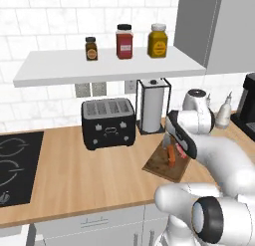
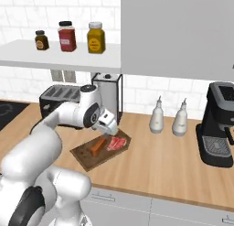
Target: Pick up the knife from the drawer and place it on the cutting board. Then place the meat from the plate to the cutting board.
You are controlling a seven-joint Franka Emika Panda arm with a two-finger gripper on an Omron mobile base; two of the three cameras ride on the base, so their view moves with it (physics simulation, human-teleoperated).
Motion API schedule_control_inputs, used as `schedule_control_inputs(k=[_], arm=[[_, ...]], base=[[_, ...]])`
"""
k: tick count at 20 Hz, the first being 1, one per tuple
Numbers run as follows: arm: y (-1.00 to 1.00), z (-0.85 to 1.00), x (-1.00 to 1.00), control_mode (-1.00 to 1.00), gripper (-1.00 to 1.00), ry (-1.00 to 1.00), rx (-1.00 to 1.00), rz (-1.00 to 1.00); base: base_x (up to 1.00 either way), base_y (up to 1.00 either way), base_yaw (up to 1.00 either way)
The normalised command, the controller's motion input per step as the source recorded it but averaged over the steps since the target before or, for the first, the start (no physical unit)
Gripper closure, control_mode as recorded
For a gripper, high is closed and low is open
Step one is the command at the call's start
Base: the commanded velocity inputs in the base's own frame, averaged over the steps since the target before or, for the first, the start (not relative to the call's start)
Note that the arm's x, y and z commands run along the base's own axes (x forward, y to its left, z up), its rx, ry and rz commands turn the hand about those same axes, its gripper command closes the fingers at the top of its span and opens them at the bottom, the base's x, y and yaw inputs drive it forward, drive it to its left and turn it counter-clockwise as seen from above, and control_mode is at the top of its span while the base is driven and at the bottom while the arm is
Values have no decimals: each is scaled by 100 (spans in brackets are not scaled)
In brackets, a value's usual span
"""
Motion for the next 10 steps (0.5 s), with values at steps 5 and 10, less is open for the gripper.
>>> schedule_control_inputs(k=[5, 10], arm=[[100, 63, -72, -100, -100, -3, -17, 3], [93, 51, -82, -100, -100, -5, -17, 5]], base=[[0, 0, 0], [0, 0, 0]])
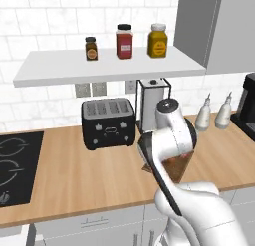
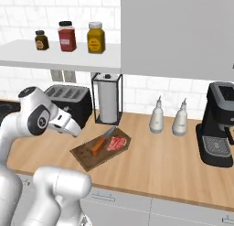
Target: Pick up the knife from the drawer and place it on the cutting board. Then place the meat from the plate to the cutting board.
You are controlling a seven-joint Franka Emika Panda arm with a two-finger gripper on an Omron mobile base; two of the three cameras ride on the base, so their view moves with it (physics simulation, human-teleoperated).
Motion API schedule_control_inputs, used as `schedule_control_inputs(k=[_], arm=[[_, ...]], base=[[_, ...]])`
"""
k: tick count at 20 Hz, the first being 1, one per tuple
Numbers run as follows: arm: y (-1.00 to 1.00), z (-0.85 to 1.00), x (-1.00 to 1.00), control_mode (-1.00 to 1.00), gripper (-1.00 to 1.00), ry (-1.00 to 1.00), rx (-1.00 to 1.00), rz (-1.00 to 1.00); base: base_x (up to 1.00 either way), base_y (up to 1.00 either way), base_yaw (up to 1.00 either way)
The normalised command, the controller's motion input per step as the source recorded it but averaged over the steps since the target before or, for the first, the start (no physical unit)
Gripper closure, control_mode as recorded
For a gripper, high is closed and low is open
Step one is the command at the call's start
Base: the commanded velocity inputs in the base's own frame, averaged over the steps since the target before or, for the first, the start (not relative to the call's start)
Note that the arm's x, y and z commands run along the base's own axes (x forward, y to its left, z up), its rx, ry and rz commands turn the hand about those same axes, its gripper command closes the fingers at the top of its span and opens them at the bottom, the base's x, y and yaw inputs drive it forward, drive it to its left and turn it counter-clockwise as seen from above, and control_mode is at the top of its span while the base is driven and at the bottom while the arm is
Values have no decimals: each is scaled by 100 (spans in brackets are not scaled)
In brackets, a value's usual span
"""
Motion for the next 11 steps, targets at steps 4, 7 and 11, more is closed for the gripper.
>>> schedule_control_inputs(k=[4, 7, 11], arm=[[87, 14, -40, -100, -100, 2, -22, 6], [83, 0, 5, -100, -100, 25, -38, 3], [70, 0, 19, -100, -100, 23, -26, 0]], base=[[0, 0, 0], [0, 0, 0], [0, 0, 0]])
